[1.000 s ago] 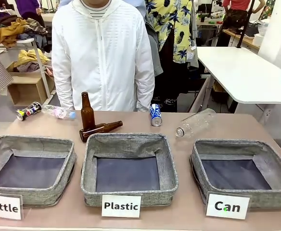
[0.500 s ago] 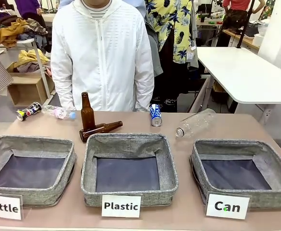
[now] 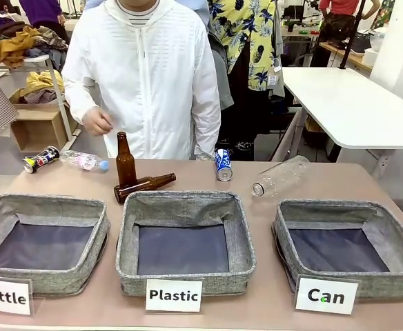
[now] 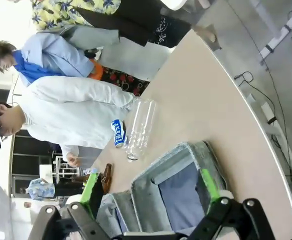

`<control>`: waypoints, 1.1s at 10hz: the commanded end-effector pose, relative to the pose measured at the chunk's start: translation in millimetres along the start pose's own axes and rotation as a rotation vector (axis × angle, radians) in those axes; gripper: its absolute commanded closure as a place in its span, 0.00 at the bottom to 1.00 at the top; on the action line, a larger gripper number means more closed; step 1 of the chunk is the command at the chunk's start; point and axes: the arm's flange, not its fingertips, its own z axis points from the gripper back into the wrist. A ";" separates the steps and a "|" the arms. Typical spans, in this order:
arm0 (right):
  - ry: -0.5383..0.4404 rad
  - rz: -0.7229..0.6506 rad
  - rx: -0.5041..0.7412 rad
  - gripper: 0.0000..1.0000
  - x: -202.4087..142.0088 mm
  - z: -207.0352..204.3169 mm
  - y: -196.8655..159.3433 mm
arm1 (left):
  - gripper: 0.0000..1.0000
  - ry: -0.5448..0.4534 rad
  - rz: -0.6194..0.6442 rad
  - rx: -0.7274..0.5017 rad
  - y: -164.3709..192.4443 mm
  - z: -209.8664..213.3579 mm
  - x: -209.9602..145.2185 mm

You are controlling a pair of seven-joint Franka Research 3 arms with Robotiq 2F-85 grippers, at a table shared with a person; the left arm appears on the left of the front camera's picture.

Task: Sort the can waste into the basket.
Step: Pick up the can waste from the table and place it in the right Fabric basket.

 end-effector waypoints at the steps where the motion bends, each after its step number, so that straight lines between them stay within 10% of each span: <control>1: -0.007 0.132 -0.054 0.00 9.8 -18.0 16.1 | 0.00 0.018 0.003 0.000 -5.8 3.4 5.0; 6: 0.180 0.742 -0.368 0.00 -9.3 -209.8 213.4 | 0.00 0.018 0.003 0.000 -5.8 3.4 5.0; 11: 0.417 1.146 -0.370 0.00 -120.9 -311.1 235.3 | 0.00 0.018 0.003 0.000 -5.8 3.4 5.0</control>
